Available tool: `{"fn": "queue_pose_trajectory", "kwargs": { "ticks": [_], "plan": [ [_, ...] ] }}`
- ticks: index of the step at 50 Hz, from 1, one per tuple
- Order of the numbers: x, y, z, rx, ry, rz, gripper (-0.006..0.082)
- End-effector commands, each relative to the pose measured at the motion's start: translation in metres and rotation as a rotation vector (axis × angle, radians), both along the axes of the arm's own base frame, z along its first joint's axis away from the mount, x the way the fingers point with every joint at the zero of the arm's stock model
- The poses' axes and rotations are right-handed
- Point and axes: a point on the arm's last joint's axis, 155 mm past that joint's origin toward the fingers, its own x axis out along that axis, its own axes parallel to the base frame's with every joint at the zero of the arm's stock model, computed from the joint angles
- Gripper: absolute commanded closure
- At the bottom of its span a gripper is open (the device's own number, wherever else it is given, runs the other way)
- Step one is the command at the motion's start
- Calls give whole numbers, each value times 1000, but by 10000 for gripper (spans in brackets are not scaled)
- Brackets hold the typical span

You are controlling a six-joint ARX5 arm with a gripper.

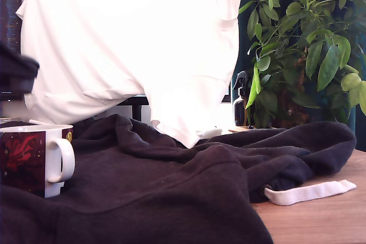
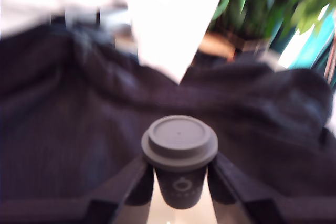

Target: Pick the grey coffee capsule and place it inside the red coffee cup

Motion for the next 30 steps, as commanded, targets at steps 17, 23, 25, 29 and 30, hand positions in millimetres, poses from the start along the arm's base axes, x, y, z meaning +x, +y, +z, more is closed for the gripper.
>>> {"fn": "queue_pose_trajectory", "kwargs": {
  "ticks": [17,23,25,29,30],
  "plan": [
    [-3,-8,-19,136,6,12,169],
    [-2,-9,-20,159,2,24,78],
    [-3,-11,-21,160,2,18,78],
    [-4,-15,-20,159,-2,7,78],
    [-5,-16,-20,159,-3,3,78]
  ]
}}
